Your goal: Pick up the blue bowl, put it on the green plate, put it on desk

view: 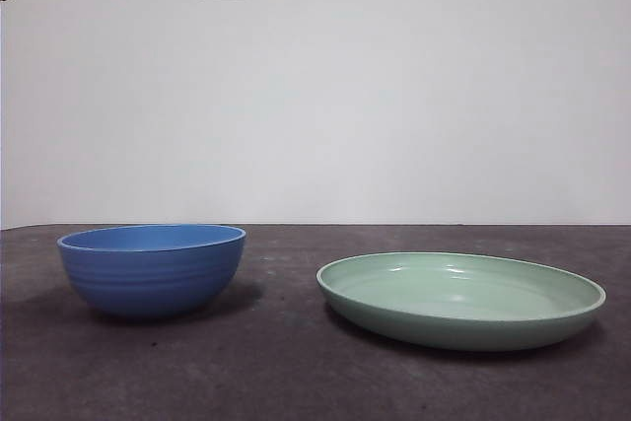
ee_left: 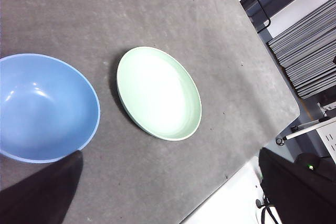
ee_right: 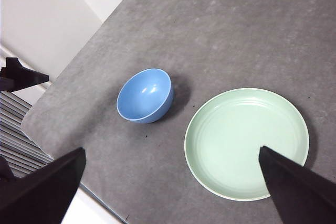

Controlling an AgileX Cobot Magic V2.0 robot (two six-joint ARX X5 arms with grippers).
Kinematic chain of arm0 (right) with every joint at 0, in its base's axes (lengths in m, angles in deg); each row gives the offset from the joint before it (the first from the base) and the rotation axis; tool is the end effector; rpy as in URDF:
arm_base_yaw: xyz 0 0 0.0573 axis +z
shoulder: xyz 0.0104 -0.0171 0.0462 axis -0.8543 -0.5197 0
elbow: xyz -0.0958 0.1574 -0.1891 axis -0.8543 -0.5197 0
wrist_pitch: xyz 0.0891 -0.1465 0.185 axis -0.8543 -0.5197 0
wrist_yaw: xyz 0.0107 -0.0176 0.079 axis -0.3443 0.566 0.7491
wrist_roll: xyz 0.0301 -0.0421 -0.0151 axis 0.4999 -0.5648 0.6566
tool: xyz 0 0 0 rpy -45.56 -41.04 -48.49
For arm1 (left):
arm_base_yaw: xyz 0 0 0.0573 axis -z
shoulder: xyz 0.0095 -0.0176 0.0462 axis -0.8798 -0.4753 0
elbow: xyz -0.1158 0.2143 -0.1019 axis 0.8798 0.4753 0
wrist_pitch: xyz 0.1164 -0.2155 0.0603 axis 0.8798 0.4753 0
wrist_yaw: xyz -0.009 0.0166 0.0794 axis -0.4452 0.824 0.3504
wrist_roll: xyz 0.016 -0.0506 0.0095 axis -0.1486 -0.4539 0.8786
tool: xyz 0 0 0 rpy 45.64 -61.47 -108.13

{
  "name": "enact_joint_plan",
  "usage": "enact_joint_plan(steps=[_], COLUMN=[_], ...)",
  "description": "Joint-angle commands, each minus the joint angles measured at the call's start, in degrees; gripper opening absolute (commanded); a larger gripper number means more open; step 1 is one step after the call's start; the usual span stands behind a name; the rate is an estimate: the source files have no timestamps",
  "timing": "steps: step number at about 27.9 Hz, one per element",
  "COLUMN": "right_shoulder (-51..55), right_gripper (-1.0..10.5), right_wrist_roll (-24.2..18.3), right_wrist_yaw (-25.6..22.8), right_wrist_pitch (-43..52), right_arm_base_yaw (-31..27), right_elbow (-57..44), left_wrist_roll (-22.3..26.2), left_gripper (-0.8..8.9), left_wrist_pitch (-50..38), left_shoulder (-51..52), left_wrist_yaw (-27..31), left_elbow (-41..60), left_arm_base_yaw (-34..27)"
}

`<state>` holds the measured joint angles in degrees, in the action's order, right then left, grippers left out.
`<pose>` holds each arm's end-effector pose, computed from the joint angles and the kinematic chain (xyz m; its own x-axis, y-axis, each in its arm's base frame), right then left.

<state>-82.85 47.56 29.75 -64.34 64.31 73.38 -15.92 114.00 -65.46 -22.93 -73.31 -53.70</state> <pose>0.0836 0.0258 0.3686 0.6084 0.6705 -0.4246 -0.5013 0.7394 0.4495 0.1278 -0.0378 0.3229 0.4848 -0.7586 -0.4353 0.4938 0.6481 -0.5798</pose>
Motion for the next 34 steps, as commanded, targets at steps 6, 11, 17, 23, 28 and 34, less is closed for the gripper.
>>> enact_joint_plan(steps=[6,11,17,23,28,34], right_shoulder=[-0.2,-0.2,-0.2,-0.2,-0.2,-0.2], right_gripper=[5.6,5.6,5.6,5.6,5.6,5.6], right_wrist_roll=[-0.6,-0.6,-0.6,-0.6,-0.3,-0.2], right_wrist_yaw=[0.1,0.1,0.0,0.0,0.0,0.0], right_wrist_pitch=[0.5,0.5,0.5,0.5,0.5,0.5], right_arm_base_yaw=[0.2,0.2,0.2,0.2,0.2,0.2], right_elbow=[0.8,0.8,0.8,0.8,0.8,0.8], left_wrist_roll=[3.4,3.7,3.8,3.8,3.8,3.1], left_gripper=[6.26,6.26,6.25,6.24,6.23,6.21], left_wrist_pitch=[1.3,2.0,1.6,-3.2,-9.6,-12.8], left_shoulder=[-1.0,-4.4,-13.8,-25.5,-33.5,-41.6], left_wrist_yaw=[6.9,12.3,12.5,17.9,18.4,18.9], left_elbow=[-1.2,-1.2,-1.2,-1.3,-1.4,-2.3], left_arm_base_yaw=[0.1,0.1,0.1,0.1,0.1,0.1])
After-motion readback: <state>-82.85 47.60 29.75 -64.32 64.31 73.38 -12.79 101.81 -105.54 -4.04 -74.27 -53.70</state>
